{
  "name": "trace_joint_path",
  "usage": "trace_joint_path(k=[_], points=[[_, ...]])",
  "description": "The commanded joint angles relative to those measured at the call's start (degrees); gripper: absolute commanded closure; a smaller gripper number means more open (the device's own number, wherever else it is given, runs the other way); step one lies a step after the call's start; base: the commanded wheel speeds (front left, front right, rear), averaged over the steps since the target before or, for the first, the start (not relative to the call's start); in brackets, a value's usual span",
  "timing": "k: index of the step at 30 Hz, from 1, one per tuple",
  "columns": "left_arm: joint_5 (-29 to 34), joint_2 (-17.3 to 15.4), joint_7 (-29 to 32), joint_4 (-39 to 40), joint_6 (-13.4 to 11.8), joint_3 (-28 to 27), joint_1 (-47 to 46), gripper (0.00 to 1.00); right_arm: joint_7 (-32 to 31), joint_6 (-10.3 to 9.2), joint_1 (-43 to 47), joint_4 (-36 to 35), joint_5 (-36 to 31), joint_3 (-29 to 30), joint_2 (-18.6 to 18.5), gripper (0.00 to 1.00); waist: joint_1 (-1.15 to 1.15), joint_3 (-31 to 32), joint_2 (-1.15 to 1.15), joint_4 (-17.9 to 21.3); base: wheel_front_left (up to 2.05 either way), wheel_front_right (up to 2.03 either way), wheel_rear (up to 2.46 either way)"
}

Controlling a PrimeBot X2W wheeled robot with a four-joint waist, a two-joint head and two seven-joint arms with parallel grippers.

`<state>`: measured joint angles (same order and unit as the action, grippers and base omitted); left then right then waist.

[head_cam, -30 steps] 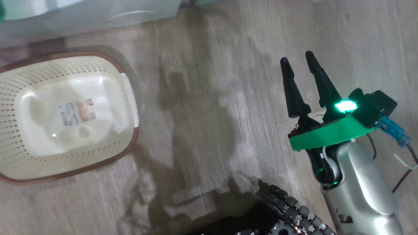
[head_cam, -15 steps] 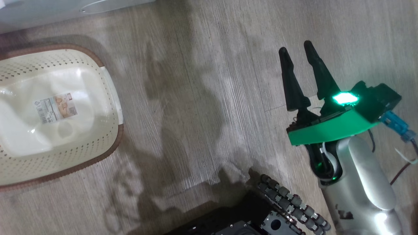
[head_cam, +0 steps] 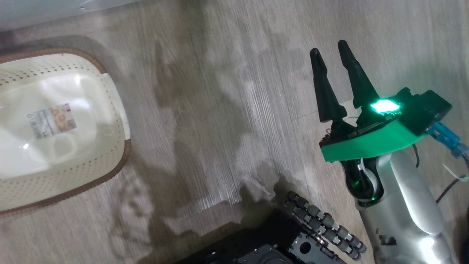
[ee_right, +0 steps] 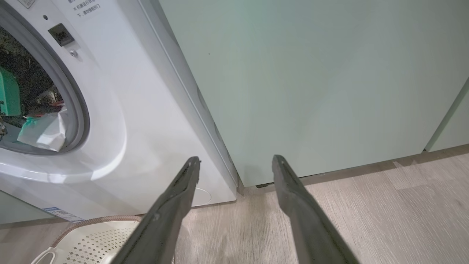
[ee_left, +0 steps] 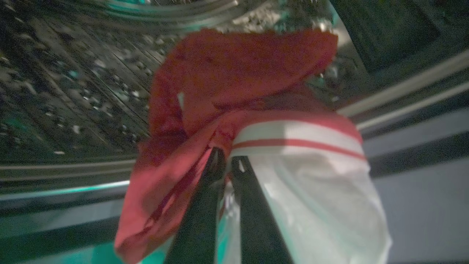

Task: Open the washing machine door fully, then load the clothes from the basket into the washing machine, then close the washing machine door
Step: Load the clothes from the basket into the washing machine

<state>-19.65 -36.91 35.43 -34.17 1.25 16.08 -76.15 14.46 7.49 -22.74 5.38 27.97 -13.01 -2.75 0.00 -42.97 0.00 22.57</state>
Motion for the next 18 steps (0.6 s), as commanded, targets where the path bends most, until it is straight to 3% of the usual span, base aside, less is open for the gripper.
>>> trace_joint_path(k=[1,7,18], points=[[1.58,-3.97,-3.39,3.00,-1.02,-1.98,-4.21,1.00,0.53,0.00,0.75,-2.08,0.91,-1.20,-0.12,0.00,0.00,-1.13,0.00,0.99,0.00,0.00,0.00],[5.16,-6.62,-11.84,4.41,-2.51,-2.19,-9.37,1.00,0.53,0.00,0.77,-3.05,2.46,-2.01,-0.12,0.00,0.00,-4.69,0.00,3.71,0.00,0.00,0.00],[10.16,-10.63,-22.31,0.95,-1.06,-0.26,-17.55,1.00,0.53,0.00,1.00,-5.23,5.00,-4.08,-0.12,0.00,0.00,-9.50,0.00,7.54,0.00,0.00,0.00]])
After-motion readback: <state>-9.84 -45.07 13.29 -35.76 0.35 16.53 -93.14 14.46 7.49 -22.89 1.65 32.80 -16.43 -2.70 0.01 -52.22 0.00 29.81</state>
